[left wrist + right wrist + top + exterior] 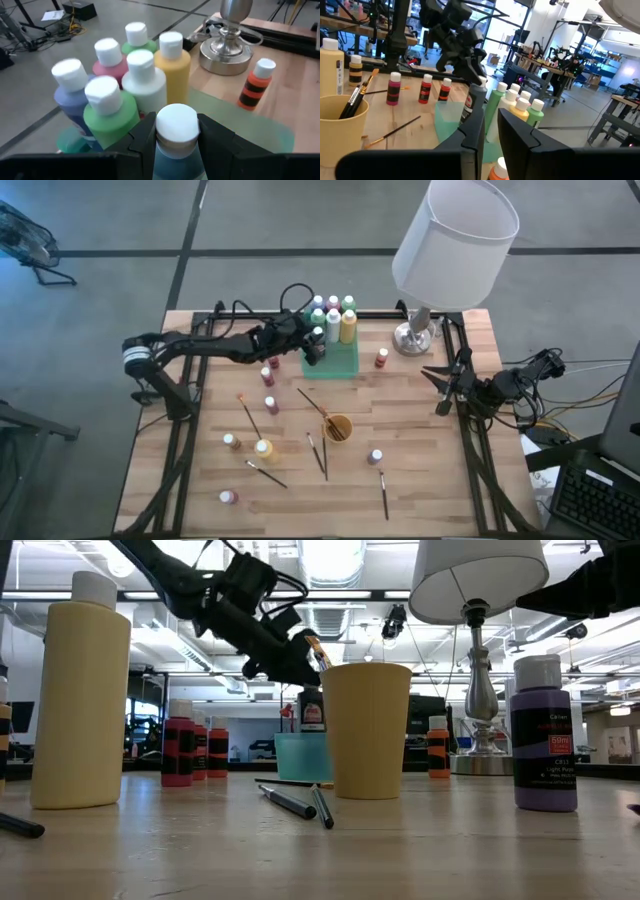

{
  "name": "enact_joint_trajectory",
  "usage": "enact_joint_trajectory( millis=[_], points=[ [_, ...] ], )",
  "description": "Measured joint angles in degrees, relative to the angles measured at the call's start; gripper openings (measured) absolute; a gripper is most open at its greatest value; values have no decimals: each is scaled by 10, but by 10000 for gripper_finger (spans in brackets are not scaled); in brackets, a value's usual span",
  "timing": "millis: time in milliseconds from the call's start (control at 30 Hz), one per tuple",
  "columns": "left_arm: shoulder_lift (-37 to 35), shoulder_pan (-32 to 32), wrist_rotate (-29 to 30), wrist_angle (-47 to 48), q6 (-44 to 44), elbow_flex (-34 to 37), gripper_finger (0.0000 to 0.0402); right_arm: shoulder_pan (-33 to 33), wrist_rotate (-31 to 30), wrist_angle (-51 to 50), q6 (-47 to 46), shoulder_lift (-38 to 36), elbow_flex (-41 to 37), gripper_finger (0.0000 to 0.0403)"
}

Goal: Pick & Place Paint Supplies
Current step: Put the black paint bottle into the green bin

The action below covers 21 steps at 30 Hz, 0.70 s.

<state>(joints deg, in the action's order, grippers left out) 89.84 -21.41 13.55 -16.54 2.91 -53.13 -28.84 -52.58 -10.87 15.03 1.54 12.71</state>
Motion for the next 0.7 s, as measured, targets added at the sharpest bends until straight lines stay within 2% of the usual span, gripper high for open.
enact_joint_trajectory(
  millis=[267, 700],
  points=[
    [-1, -4, 20, -71, -14, 39, 122, 0, 0, 0, 0, 0, 0, 76],
    [0, -30, 17, -94, -14, 54, 122, 0, 0, 0, 0, 0, 0, 118]
  ],
)
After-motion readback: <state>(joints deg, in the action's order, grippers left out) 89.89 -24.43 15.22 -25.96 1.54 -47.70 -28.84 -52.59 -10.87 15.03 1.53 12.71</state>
